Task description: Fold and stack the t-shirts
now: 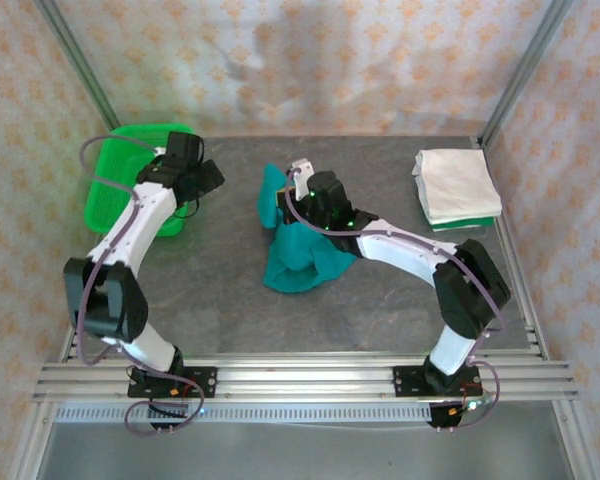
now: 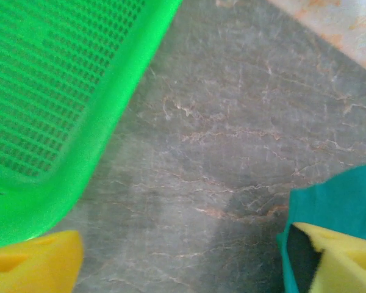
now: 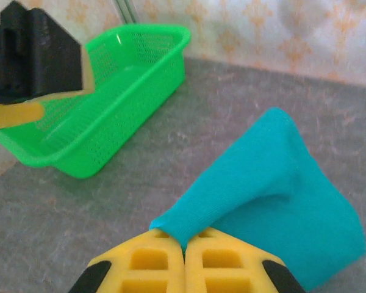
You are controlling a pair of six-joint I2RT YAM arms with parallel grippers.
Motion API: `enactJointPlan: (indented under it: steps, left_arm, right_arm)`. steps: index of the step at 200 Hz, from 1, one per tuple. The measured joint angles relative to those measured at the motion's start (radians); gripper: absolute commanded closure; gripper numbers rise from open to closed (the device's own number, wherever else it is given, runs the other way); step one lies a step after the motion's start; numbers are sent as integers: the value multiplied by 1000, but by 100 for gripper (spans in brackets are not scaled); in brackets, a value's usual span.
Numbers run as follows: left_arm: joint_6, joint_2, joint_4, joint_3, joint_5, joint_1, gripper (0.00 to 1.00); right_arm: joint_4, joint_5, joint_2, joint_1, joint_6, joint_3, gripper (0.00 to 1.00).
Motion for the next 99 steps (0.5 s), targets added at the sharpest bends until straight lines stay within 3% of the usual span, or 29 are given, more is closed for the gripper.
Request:
enactJointPlan:
  steps: [17, 99]
  left_arm:
    - [8, 88, 7, 44, 34, 0, 33]
    - [-4, 344, -6, 214, 72, 88, 34]
  right_arm:
    - [4, -8, 0, 0, 26, -22, 100]
    - [37, -42, 2, 0, 74, -30, 100]
